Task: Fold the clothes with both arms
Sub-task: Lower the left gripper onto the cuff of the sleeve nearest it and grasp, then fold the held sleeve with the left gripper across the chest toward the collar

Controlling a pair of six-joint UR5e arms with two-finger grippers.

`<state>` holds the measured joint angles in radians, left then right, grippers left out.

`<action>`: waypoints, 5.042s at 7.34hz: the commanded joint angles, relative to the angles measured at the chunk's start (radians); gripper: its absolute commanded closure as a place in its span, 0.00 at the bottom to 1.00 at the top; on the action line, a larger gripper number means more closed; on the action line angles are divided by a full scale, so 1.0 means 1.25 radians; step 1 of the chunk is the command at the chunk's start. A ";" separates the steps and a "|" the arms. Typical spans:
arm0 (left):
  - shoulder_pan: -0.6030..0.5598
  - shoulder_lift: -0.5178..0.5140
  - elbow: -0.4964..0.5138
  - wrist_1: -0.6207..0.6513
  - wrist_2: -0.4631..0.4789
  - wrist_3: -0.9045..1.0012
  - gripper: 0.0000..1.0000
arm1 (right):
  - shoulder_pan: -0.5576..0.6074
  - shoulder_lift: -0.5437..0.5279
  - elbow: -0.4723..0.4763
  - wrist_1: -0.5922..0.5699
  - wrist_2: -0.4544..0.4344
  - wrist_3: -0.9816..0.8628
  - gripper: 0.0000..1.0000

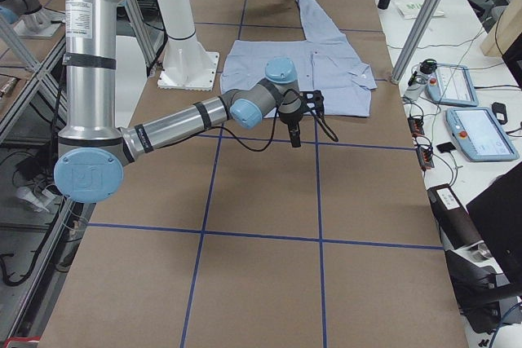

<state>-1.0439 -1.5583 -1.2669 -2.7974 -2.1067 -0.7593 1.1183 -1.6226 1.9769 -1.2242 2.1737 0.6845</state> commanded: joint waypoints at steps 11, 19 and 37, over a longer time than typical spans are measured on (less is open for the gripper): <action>-0.001 -0.015 -0.017 -0.012 -0.009 -0.002 1.00 | -0.001 0.002 0.002 0.000 0.000 0.006 0.00; 0.073 -0.370 -0.425 0.856 -0.001 -0.057 1.00 | -0.001 0.003 0.003 0.000 0.001 0.008 0.00; 0.322 -0.898 -0.021 0.822 0.117 -0.545 0.00 | -0.028 0.053 0.002 0.002 -0.001 0.141 0.00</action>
<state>-0.6419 -2.7650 -1.1704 -1.8229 -1.9586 -1.4988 1.1065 -1.5881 1.9774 -1.2240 2.1731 0.7642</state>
